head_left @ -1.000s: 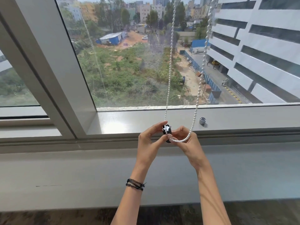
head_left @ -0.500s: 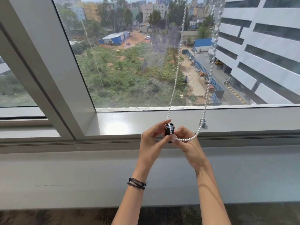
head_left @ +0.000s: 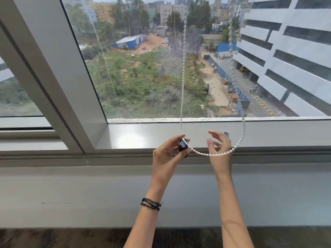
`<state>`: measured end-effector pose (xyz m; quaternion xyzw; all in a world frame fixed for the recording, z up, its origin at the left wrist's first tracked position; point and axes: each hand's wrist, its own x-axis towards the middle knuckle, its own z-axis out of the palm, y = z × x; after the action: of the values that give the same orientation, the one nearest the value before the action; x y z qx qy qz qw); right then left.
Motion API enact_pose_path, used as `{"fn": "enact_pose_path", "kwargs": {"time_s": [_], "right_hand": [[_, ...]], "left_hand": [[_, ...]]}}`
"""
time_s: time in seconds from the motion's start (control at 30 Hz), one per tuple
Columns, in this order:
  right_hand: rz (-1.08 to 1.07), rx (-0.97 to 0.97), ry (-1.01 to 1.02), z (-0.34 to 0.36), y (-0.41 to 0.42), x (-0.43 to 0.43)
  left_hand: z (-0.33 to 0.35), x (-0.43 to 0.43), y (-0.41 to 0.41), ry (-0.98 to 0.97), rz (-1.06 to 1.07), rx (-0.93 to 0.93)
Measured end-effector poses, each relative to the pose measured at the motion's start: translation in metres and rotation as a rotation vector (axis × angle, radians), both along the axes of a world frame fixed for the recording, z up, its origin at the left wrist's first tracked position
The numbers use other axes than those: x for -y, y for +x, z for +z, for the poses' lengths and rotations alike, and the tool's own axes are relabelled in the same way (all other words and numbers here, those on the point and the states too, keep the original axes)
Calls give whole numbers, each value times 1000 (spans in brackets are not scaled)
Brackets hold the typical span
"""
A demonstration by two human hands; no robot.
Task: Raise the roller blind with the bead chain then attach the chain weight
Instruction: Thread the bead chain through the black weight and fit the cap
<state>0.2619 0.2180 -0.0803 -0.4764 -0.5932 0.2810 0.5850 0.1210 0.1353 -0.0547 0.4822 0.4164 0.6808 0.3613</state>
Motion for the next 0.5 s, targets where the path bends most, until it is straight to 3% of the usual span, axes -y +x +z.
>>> {"fn": "enact_pose_path", "kwargs": {"time_s": [0.1,0.23,0.37,0.5], "right_hand": [[-263,263,8,-11,16,-26],[-267,538,-143,-19,24,-48],[-302,552,-128,-16,28,-50],[-184,353,-39,7,24,-36]], "left_hand": [[-3,0,-1,-9,-13,5],[-7,0,-2,-8,-25,16],[-8,-1,-5,-9,-18,11],[-7,-1,-8,-10,-8,5]]}}
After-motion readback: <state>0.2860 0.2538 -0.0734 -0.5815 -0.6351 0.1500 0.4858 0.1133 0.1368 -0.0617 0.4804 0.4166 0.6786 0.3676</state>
